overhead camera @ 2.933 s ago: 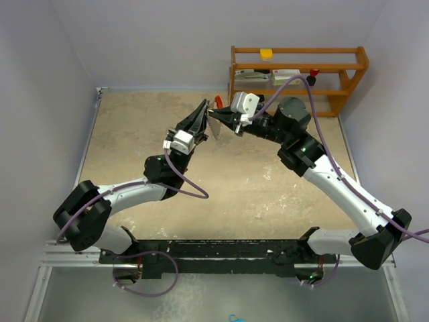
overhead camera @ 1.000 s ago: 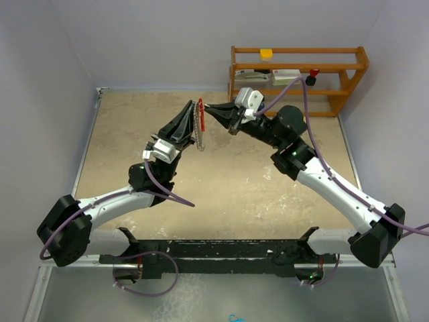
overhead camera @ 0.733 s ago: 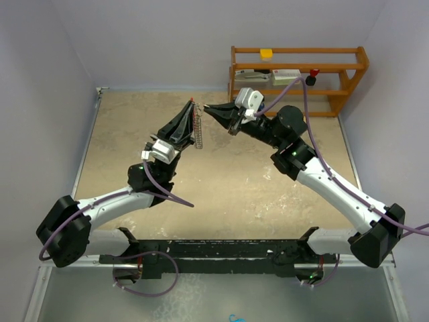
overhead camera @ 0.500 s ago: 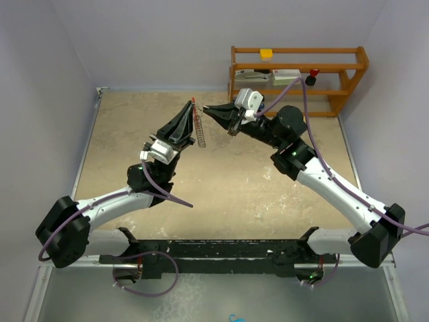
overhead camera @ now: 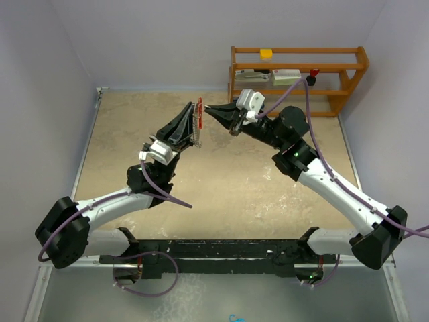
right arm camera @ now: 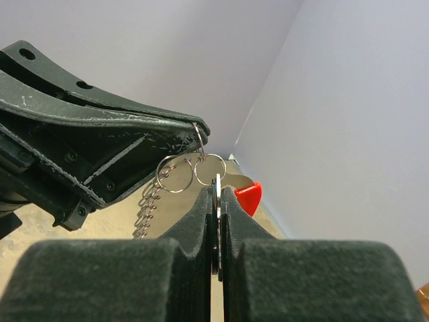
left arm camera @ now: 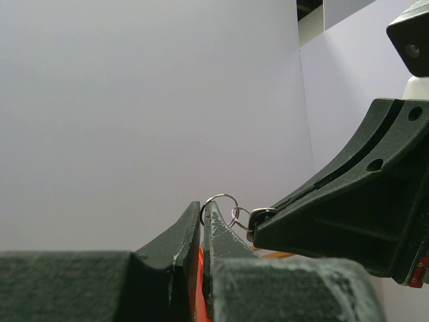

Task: Remove the keys from the keyring

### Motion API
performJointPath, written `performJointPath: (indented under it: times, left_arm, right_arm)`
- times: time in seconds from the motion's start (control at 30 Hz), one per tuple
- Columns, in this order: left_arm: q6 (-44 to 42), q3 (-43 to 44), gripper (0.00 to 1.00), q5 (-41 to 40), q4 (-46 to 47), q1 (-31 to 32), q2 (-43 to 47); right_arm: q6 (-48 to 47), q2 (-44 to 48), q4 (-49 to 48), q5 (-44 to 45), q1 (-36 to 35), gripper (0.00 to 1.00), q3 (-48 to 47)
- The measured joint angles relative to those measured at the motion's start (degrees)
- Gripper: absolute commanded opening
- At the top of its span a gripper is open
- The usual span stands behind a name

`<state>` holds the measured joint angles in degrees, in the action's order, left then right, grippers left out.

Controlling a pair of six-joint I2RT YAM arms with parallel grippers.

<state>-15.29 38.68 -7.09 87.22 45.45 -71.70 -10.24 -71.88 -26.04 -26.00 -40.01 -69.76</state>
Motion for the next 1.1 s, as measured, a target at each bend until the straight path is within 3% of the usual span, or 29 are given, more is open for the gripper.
performJointPath:
  times: [1.1]
  left_arm:
    - [3.58,-1.73,0.00,2.71,0.07,0.04,-0.44]
  right_arm:
    - [-1.75,0.13,4.76,-0.79,-0.07,0.00,-5.05]
